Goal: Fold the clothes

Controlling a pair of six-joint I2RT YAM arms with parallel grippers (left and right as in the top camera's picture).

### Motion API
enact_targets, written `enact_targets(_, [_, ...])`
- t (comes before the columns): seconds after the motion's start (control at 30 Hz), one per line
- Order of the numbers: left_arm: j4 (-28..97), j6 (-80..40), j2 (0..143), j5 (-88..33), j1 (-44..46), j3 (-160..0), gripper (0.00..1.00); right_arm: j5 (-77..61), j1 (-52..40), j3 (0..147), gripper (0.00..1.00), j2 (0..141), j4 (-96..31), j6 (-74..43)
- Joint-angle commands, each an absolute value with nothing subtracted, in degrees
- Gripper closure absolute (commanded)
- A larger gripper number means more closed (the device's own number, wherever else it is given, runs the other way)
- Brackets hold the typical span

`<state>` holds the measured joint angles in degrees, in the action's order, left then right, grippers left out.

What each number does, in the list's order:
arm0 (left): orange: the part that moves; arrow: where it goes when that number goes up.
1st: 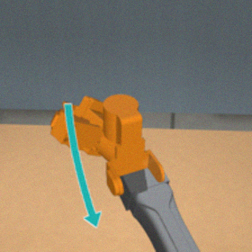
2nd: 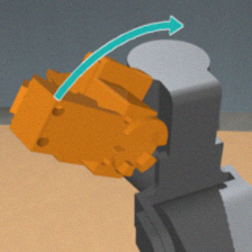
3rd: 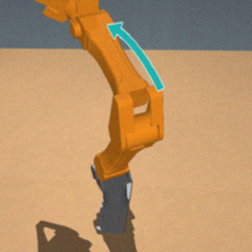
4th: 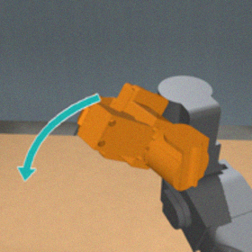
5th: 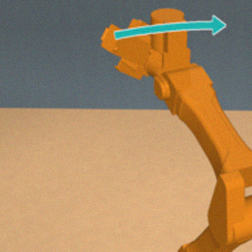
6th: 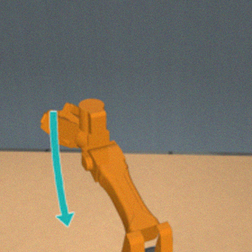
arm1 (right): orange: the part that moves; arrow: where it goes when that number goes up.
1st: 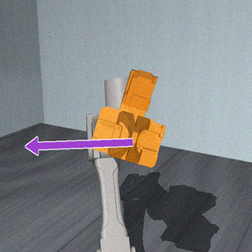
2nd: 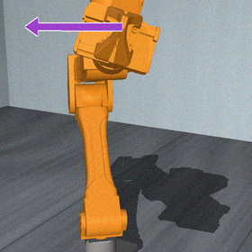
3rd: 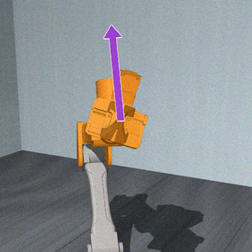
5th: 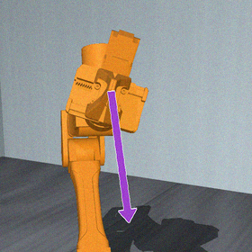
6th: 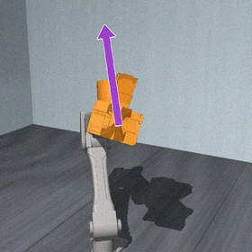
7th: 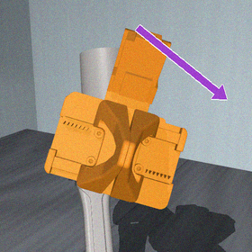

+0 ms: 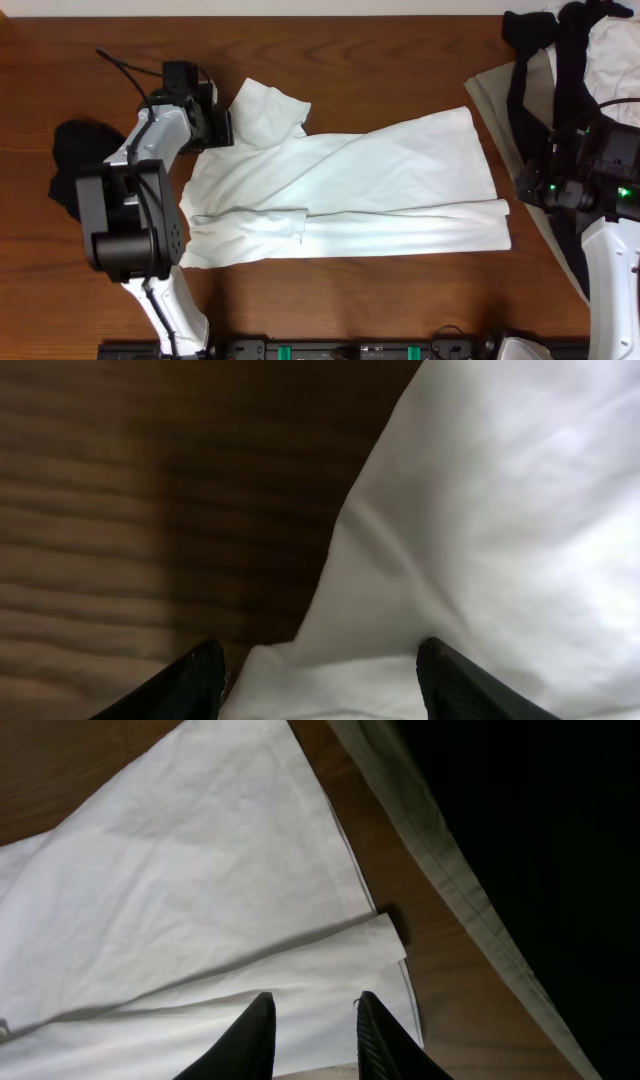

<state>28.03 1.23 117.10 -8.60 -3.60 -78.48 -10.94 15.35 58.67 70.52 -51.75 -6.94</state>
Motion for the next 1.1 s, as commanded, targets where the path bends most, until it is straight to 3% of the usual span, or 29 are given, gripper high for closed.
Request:
enact_targets(0.0, [27.3,1.9,117.7,-8.1,-3.8,-79.5,0.36,-11.6,15.7,58.9,0.74,70.5,-51.9,-6.1])
enact_targets(0.03, [26.9,1.9,117.7,-8.1,-3.8,-79.5,0.36,-11.6,15.7,58.9,0.75,70.5,-51.9,-6.1])
enact_targets(0.13, [26.6,1.9,117.7,-8.1,-3.8,-79.5,0.50,-11.6,15.7,58.9,0.75,70.5,-52.1,-6.1])
enact_targets(0.3, [26.7,1.9,117.7,-8.6,-3.8,-79.5,0.58,-11.6,15.7,58.9,0.76,70.5,-52.3,-6.1])
enact_targets(0.4, [27.6,1.9,117.7,-8.6,-3.8,-79.5,0.67,-11.6,15.7,58.9,0.77,70.5,-52.3,-6.1])
enact_targets(0.63, [30.5,1.5,116.9,-9.1,-3.8,-79.5,0.93,-11.4,15.7,58.9,0.91,70.5,-52.1,-6.1])
enact_targets(0.8, [32.8,-0.5,112.8,-16.1,-3.9,-79.5,0.94,-11.4,15.7,58.9,0.90,70.9,-51.8,-6.1])
enact_targets(1.07, [37.4,-1.2,104.4,-16.5,-3.9,-79.5,0.94,-15.3,14.1,58.9,0.73,77.7,-45.6,-6.1])
